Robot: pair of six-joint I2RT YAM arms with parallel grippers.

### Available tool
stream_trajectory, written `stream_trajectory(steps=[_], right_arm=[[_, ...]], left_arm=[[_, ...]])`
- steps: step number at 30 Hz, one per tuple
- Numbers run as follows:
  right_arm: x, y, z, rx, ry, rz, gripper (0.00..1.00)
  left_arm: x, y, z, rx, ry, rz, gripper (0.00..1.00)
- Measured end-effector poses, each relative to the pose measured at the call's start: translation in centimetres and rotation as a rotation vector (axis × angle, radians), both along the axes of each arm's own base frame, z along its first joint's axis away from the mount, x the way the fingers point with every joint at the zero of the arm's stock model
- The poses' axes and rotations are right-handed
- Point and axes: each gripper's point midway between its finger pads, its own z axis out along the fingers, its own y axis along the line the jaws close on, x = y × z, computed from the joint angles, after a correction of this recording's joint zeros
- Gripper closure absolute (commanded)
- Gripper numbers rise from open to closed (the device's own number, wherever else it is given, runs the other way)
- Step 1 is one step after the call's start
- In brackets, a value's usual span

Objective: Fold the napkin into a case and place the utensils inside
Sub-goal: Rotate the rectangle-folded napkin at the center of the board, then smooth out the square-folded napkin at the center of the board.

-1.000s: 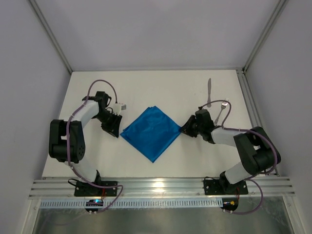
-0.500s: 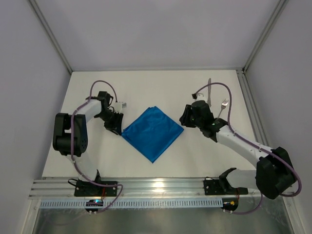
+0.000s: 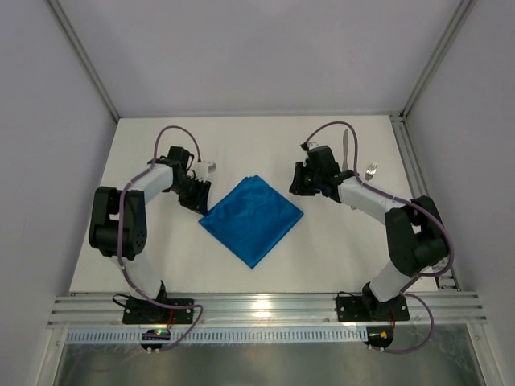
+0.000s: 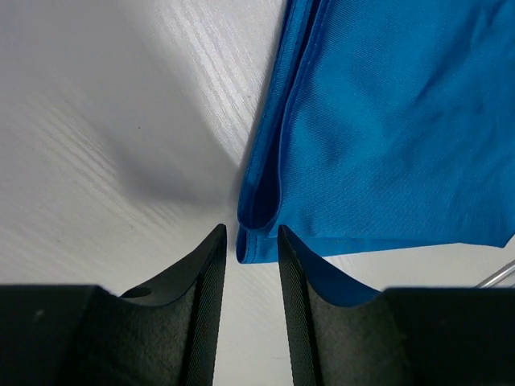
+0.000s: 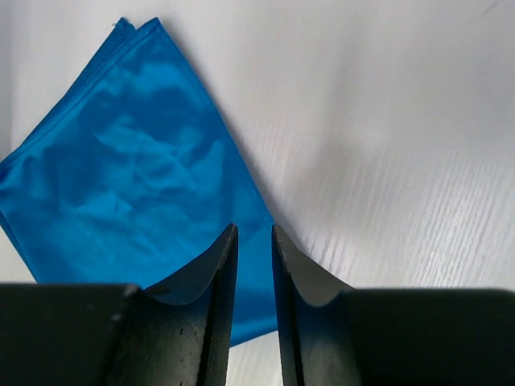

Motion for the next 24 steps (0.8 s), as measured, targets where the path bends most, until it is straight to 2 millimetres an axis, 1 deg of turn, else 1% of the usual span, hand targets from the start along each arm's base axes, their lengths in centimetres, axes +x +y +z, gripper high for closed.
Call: stream_trajectory(steps=[2, 5, 8, 10, 11, 12, 14, 15, 16, 18, 21, 24], right_arm=[[0.8, 0.5, -0.3, -0.002, 0.005, 0.029, 0.73], [0.6, 1.0, -1.2, -0.003, 0.024, 0.061, 0.73], [0.6, 1.0, -1.6, 0.002, 0.038, 0.067, 0.74], [0.9, 0.7, -1.9, 0.009, 0.044, 0.06, 0.75], [1.1, 0.3, -2.0, 0.013, 0.047, 0.051, 0.77], [1.4, 0.0, -2.2, 0.016, 0.05, 0.042, 0.77], [1.9, -0.8, -2.6, 0.019, 0.059, 0.02, 0.8], [2.1, -1.1, -3.0, 0.018, 0.067, 0.01, 0.8], [2.4, -1.4, -3.4, 0.015, 0.076, 0.001, 0.81], [3.1, -1.7, -4.2, 0.009, 0.093, -0.011, 0.84], [3.9, -1.4, -5.3, 0.001, 0.115, -0.013, 0.87], [4.3, -1.3, -6.5, 0.002, 0.144, -0.026, 0.89]], left_arm=[[-0.1, -0.2, -0.6, 0.017, 0.007, -0.011, 0.69], [-0.1, -0.2, -1.0, 0.045, 0.009, -0.024, 0.71], [-0.1, -0.2, -1.2, 0.06, 0.004, -0.03, 0.78], [0.0, -0.3, -1.2, 0.064, 0.002, -0.034, 0.82], [0.0, -0.3, -1.2, 0.064, 0.0, -0.036, 0.83], [0.0, -0.4, -1.2, 0.065, 0.0, -0.037, 0.88], [0.0, -0.5, -1.3, 0.067, 0.001, -0.04, 0.93], [0.0, -0.5, -1.3, 0.068, 0.001, -0.042, 0.98], [0.1, -0.5, -1.3, 0.069, 0.001, -0.043, 1.0], [0.1, -0.6, -1.3, 0.071, 0.0, -0.044, 1.0], [0.4, -0.6, -1.1, 0.07, -0.007, -0.044, 1.0], [0.6, -0.6, -0.8, 0.07, -0.011, -0.046, 1.0]])
